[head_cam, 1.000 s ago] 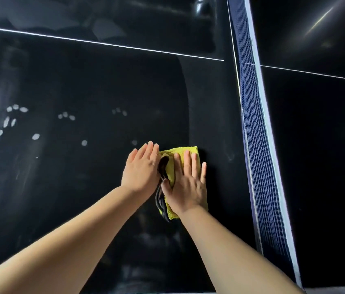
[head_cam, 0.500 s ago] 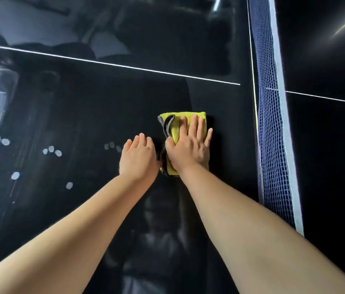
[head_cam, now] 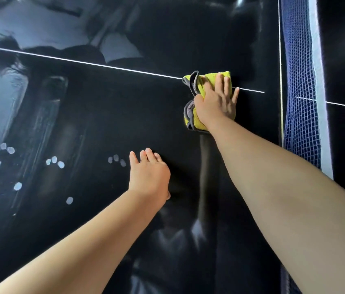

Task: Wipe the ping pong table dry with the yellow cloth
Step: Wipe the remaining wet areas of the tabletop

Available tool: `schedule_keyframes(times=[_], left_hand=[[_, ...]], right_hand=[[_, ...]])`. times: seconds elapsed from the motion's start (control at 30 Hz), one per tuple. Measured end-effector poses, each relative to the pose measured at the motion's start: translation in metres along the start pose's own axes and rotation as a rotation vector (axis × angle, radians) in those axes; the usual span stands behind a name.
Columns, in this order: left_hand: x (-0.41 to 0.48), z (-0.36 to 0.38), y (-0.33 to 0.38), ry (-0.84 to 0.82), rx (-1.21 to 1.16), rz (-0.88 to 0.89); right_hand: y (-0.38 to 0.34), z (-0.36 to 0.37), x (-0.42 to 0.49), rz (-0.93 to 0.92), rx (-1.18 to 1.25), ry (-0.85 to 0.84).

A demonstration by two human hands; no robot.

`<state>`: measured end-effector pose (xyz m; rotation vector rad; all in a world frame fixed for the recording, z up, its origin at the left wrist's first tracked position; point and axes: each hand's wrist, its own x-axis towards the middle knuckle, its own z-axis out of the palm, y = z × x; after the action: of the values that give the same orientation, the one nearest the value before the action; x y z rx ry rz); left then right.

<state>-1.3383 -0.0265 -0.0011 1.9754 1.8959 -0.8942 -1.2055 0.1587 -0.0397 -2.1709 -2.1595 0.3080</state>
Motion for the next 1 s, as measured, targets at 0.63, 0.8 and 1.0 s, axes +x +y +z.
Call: schedule_keyframes(times=[0.63, 0.8, 1.0], left_hand=[[-0.034, 0.008, 0.009, 0.237, -0.072, 0.013], [-0.081, 0.039, 0.041, 0.366, -0.129, 0.14], [-0.146, 0.079, 0.055, 0.355, -0.15, 0.216]], right_hand=[[0.059, -0.003, -0.176, 0.05, -0.077, -0.072], [0.059, 0.0, -0.256, 0.051, -0.07, -0.099], [0.056, 0.011, -0.355, 0.063, -0.078, -0.1]])
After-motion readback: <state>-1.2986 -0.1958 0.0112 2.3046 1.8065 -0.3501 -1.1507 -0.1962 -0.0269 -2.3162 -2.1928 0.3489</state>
